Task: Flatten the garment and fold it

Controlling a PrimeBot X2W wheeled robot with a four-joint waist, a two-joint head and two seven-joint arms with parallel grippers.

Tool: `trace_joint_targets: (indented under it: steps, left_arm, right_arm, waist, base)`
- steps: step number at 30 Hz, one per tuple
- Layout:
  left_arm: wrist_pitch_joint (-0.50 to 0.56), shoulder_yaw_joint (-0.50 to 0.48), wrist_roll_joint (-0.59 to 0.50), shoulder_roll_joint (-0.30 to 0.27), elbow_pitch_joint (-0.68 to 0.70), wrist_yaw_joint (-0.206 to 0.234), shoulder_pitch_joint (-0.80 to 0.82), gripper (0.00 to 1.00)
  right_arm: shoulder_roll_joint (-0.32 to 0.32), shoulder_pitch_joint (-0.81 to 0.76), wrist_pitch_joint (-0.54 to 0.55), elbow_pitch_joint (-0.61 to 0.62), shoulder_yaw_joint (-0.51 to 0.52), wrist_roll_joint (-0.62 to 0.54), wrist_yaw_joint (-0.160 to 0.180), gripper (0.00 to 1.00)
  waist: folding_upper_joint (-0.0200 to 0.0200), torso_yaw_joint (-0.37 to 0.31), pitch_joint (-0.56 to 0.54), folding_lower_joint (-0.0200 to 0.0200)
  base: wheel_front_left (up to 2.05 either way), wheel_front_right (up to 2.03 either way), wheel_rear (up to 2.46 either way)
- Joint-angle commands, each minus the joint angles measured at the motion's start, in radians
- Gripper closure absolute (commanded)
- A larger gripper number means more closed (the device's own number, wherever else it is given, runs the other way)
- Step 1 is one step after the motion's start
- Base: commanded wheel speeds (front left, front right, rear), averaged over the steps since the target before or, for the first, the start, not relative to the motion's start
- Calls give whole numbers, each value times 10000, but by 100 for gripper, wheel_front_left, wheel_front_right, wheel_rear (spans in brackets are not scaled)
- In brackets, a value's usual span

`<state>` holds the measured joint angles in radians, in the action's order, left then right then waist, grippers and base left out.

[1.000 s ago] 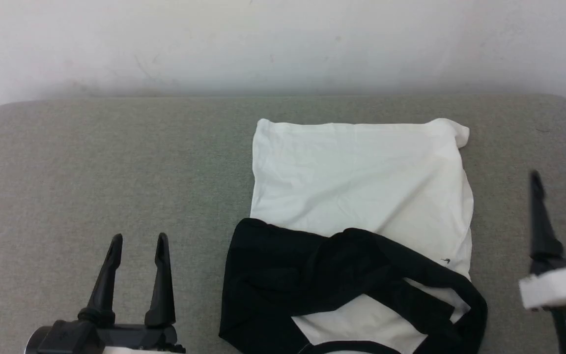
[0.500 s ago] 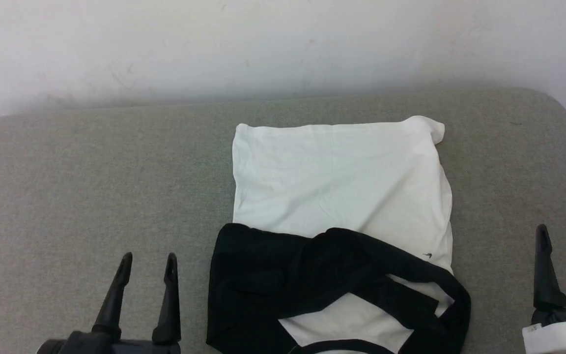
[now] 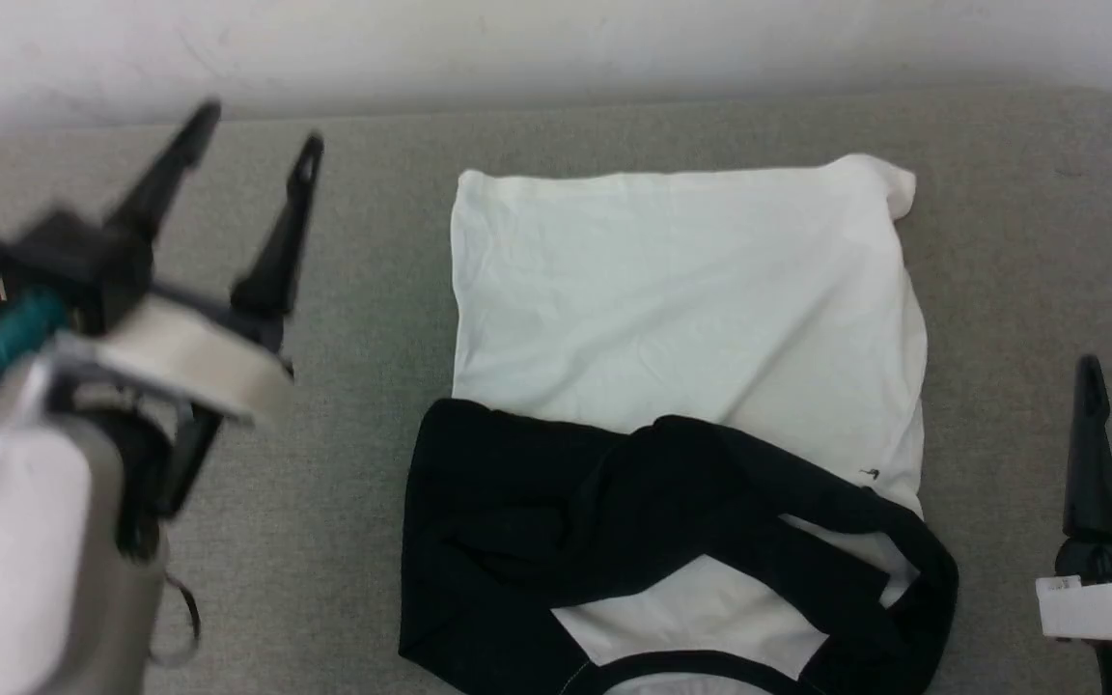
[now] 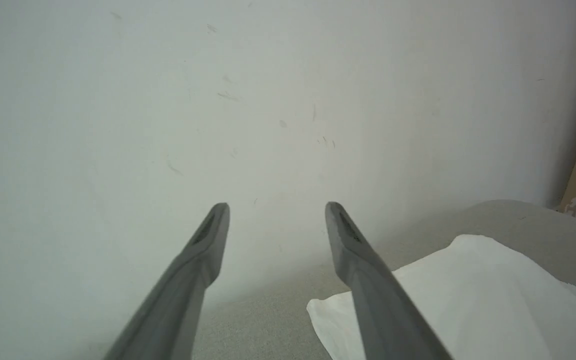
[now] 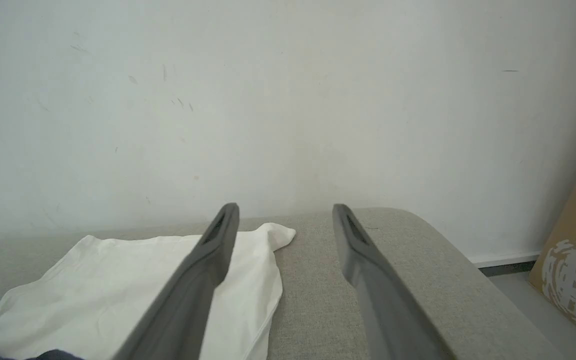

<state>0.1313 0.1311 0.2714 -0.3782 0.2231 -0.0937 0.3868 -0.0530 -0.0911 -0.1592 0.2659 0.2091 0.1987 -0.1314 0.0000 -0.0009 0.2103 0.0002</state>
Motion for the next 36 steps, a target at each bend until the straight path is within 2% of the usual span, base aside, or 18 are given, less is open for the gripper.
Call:
trace_joint_targets:
  steps: [1,6,9,14,20,26,34,36]
  left_arm:
    - [257,61,184,-78,-151,-92,498,0]
    - [2282,811,1005,-639,-1521,-317,3297,0]
    - [3274,1222,1648,-588,-2392,-347,4484,0]
    - [4073,1674,1960,-561,-3664,-359,5700,0]
    - [4723,2122,2036,-630,-4750,-364,6233,0]
    - [5296,2146,2286,-606,-5520,-238,6221,0]
    - [6182,1858,3395,-204,-5662,-135,6053,0]
    - [6403,1942,3395,-243,-5595,-115,6035,0]
  right_arm:
    - [27,158,6,65,-43,74,7,0]
    - [27,464,-51,122,-192,155,7,0]
    - [27,588,-94,97,-224,222,7,0]
    - [27,798,-168,44,-364,325,7,0]
    - [28,1067,-236,63,-408,329,7,0]
    - [28,1228,-295,15,-419,380,7,0]
    - [28,1280,-382,-128,-360,394,7,0]
    - [28,1349,-389,-169,-388,394,7,0]
  waist:
    - [0,-55,713,-2]
    - [0,-336,1435,-2]
    - [0,-502,1810,-2]
    - [0,-768,2446,-2]
    - [0,-1038,3180,-2]
    - [0,-1296,3639,-2]
    - [0,-1372,3955,-2]
    - [0,-1381,4013,-2]
  base:
    - [0,0,0]
    - [0,0,0]
    - [0,0,0]
    - [0,0,0]
    - [0,0,0]
    - [0,0,0]
    - [0,0,0]
    - [0,0,0]
